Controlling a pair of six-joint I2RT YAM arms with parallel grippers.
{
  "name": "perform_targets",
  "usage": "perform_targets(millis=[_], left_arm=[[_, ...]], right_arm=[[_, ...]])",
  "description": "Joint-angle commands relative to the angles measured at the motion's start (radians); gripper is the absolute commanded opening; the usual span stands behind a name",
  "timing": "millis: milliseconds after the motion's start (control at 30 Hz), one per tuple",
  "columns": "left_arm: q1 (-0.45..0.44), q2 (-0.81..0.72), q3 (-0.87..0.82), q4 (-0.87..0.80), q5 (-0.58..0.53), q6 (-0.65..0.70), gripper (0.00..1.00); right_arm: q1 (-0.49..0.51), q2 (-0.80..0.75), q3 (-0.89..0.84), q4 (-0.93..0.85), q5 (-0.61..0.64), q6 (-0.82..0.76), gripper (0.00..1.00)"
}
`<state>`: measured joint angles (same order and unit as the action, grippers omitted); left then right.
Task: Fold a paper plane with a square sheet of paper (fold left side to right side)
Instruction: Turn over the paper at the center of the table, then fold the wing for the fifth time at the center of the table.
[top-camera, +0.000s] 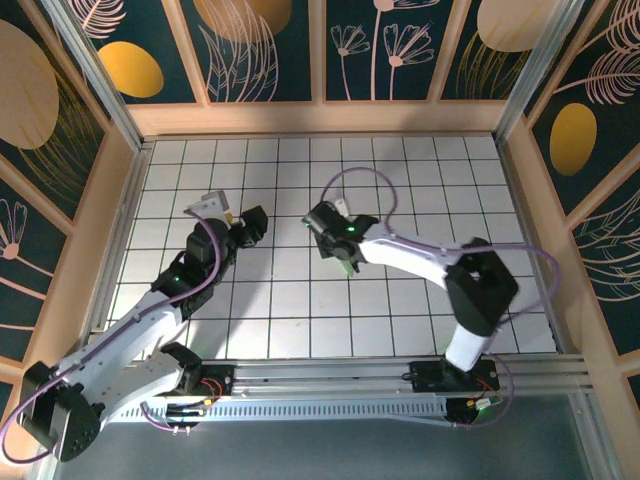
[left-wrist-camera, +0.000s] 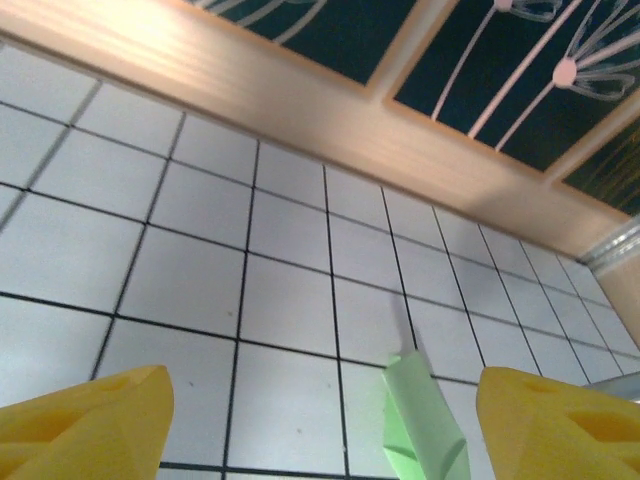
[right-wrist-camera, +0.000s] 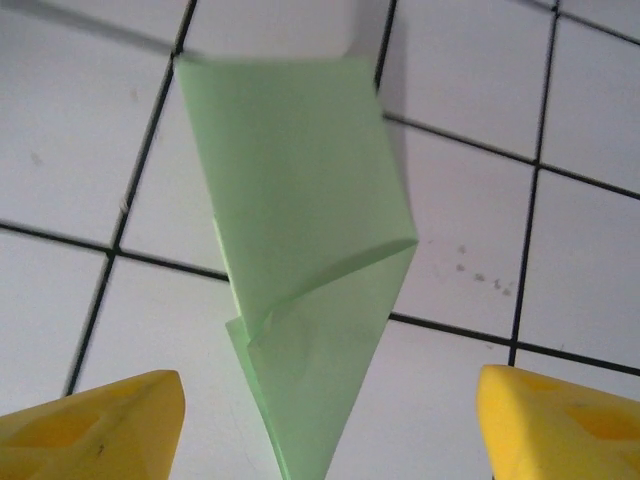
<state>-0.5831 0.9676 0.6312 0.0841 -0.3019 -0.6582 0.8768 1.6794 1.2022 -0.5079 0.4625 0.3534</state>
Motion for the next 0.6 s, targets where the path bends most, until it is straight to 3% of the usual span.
perform_targets(millis=[0, 367, 567], left_arm=[[-0.004, 0.097, 0.024, 0.084, 0.137, -0.052, 0.78], [-0.004, 0.585, 0.165, 0.276, 0.490, -0.189, 0.67], [-0.003, 0.809, 0.268, 0.355, 0.595, -0.244, 0.65]], right_arm=[[-0.060, -0.142, -0.119, 0.187, -0.123, 0.047, 0.78], [-0.319, -0.537, -0.509, 0.550, -0.369, 0.193, 0.87], [-0.428, -0.607, -0.629, 0.670, -0.525, 0.259, 0.88]])
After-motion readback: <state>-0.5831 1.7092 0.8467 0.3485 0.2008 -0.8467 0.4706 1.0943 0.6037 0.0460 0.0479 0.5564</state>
